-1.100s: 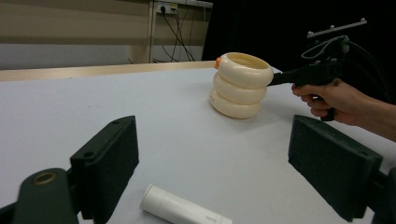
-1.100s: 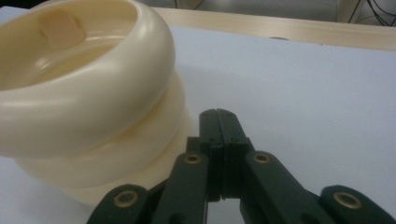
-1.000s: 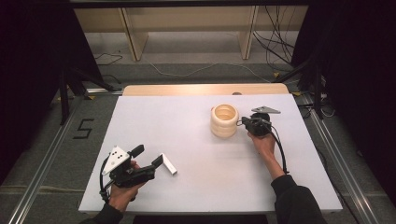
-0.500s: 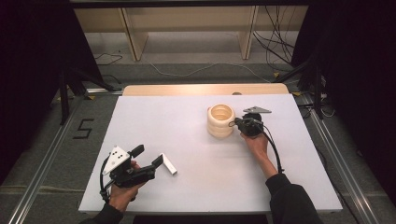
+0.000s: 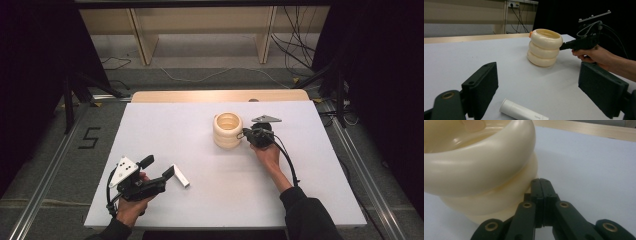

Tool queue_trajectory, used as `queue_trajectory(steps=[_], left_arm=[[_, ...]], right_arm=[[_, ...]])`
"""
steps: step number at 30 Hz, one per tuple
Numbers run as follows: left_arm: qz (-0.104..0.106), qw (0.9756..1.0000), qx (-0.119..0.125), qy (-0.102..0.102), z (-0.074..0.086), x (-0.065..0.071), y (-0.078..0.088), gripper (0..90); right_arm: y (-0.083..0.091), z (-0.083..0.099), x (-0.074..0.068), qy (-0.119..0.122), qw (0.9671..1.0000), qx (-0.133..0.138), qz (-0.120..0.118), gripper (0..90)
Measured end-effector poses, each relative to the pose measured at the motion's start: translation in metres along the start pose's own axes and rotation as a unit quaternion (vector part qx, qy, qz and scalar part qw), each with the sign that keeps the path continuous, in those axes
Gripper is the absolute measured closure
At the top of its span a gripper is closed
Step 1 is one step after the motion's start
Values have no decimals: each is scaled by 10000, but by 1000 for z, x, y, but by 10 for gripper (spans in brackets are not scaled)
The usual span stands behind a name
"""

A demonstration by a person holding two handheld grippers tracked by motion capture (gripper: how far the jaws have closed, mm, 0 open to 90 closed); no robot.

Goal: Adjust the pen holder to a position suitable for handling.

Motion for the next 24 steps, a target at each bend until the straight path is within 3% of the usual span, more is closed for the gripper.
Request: queue_trajectory(steps=[13, 18, 24], left_arm=[[-27, 10000, 15, 7, -1, -1, 1, 155], [-53, 10000, 40, 19, -1, -2, 1, 155], [-101, 9999, 69, 24, -2, -3, 2, 155]], right_arm=[[1, -2, -6, 34, 10000, -11, -48, 881], [17, -10, 0, -30, 10000, 92, 2, 836], [39, -21, -2, -104, 9993, 302, -184, 749]])
Point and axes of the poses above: each handheld gripper's, and its own axes: y roughly backward along the jaws, z roughly out of its underside, x roughly to its right, the point moved 3 cm from there along -y, roughly forward along the jaws, and after that the axes turned 8 degrees about x, right-handed, at the moved point
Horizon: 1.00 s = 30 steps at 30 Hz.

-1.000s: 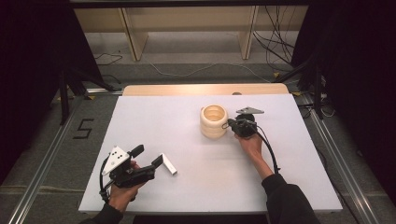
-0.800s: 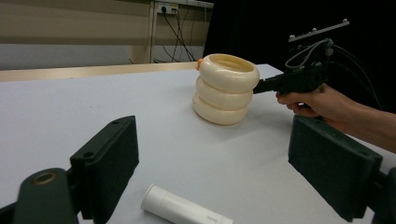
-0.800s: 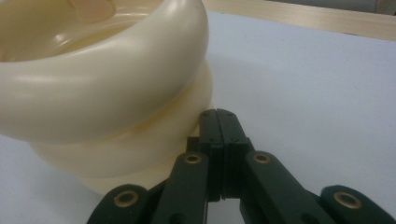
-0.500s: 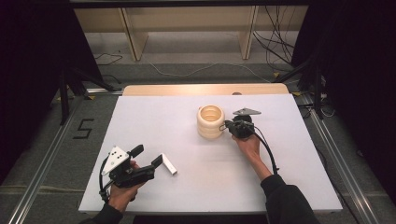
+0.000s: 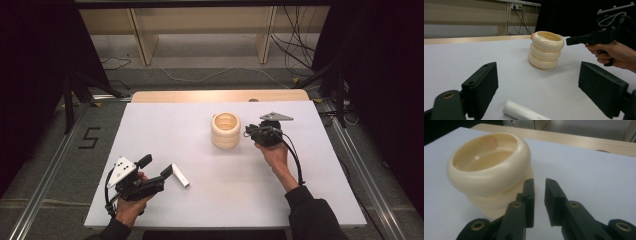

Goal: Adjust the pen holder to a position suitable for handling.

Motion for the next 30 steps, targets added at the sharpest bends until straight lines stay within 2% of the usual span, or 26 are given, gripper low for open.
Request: queue_trajectory(steps=[2, 9, 20, 27, 28, 30], left_arm=[[-32, 10000, 6, 16, 0, -1, 0, 155], [-37, 10000, 16, 83, -1, -3, 0, 155], [-75, 9998, 31, 163, -2, -6, 0, 155], [-32, 10000, 50, 64, -2, -2, 0, 154], [-36, 9999, 54, 78, -2, -3, 0, 154], [-36, 9999, 66, 87, -2, -3, 0, 154]], right_arm=[[1, -1, -2, -28, 10000, -3, -12, 739], [8, -8, -12, -48, 9998, 14, -169, 604], [21, -25, -28, -97, 9991, 201, -372, 432], [20, -30, -53, -3, 9966, 46, -825, 324], [19, -30, -61, 60, 9958, 2, -917, 313], [18, -29, -65, 105, 9953, -29, -962, 305]])
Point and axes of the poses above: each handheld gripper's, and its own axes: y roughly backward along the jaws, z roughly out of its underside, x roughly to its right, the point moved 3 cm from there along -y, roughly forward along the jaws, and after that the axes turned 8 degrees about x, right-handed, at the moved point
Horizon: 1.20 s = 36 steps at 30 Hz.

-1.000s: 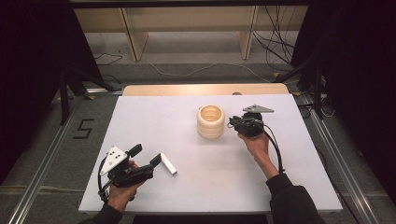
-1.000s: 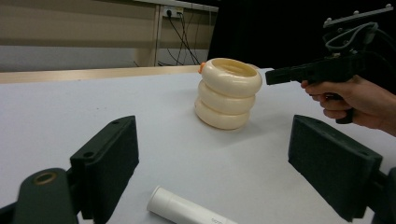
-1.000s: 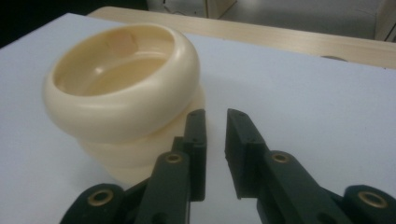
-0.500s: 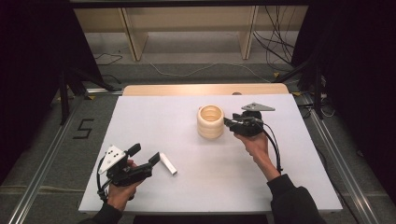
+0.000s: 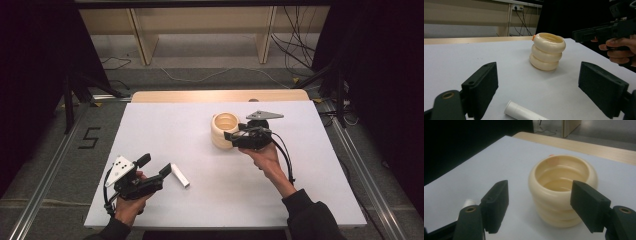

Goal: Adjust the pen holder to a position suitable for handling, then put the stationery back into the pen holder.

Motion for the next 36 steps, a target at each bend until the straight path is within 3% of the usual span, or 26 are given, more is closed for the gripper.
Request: queue_trajectory(steps=[15, 36], left_arm=[[87, 9999, 16, -72, -1, 1, 1, 154], [19, 10000, 88, 12, -3, -2, 4, 154]], right_arm=[[-26, 11, -42, 252, 9967, -517, -566, 236], [-43, 23, -66, 459, 9916, -905, -797, 221]])
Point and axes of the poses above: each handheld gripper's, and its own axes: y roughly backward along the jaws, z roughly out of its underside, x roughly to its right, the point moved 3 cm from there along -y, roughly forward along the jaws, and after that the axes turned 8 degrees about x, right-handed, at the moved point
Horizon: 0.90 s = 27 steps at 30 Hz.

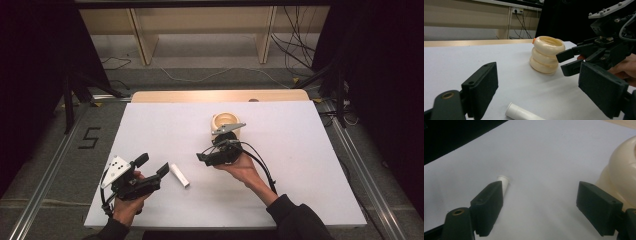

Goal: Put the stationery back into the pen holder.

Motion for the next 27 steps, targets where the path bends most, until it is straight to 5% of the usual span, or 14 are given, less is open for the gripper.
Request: queue_trajectory(steps=[27], left_arm=[[-43, 9997, 192, -116, -4, 0, 6, 154]], right_arm=[[-47, 0, -41, 237, 9942, -1020, -266, 240]])
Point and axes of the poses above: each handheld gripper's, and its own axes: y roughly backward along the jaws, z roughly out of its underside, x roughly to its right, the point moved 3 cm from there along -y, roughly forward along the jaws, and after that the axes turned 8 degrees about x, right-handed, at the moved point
